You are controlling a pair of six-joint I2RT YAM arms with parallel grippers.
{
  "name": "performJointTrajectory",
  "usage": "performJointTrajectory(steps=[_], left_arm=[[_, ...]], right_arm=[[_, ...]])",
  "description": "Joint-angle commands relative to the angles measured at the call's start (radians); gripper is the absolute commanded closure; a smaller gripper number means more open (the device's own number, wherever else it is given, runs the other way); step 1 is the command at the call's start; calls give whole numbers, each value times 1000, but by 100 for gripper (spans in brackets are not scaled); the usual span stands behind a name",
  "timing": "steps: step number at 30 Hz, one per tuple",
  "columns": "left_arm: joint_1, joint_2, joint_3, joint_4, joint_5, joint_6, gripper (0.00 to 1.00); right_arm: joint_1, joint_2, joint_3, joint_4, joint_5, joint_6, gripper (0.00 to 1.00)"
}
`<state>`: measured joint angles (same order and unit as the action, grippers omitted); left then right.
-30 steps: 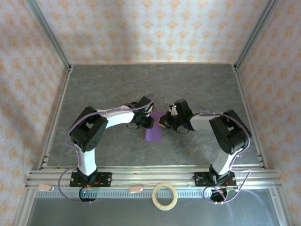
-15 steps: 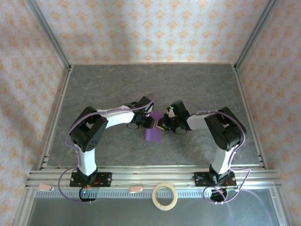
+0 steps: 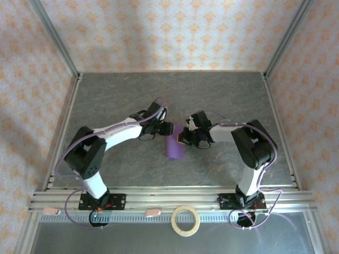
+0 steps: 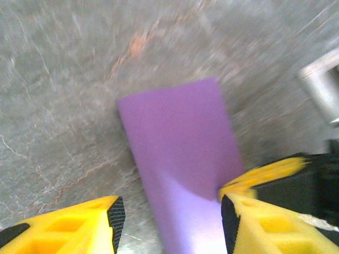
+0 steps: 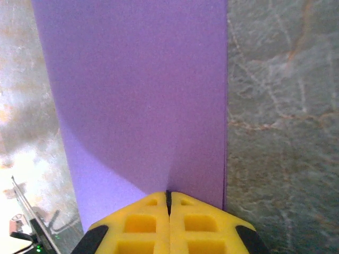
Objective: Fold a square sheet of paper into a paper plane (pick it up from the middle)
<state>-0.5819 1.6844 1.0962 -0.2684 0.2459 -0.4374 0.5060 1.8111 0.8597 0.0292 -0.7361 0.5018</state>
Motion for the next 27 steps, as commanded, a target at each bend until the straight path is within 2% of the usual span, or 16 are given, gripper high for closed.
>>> performJointTrajectory(steps=[1,3,5,10,12,20,27], left_arm=[[8,-69,-40,102,40,-100,48],[14,-78,-52,140,102,-123,58],[20,-76,-66,184,173,-144,75],[23,-20,-146,438,386,-333,100],[25,17,-153,491,431,-374,100],[45,141,-115,456,512,-366,100],[67,189,-97,355,487,-286,100]], right_arm=[[-37,30,-22,-222,144,-100,100],[-50,27,-24,-239,140,-124,100],[-58,24,-22,-253,135,-145,100],[-65,31,-13,-260,124,-156,100],[-65,31,-14,-255,124,-151,100],[-67,32,-22,-233,116,-131,100],[-67,34,-24,-224,110,-120,100]])
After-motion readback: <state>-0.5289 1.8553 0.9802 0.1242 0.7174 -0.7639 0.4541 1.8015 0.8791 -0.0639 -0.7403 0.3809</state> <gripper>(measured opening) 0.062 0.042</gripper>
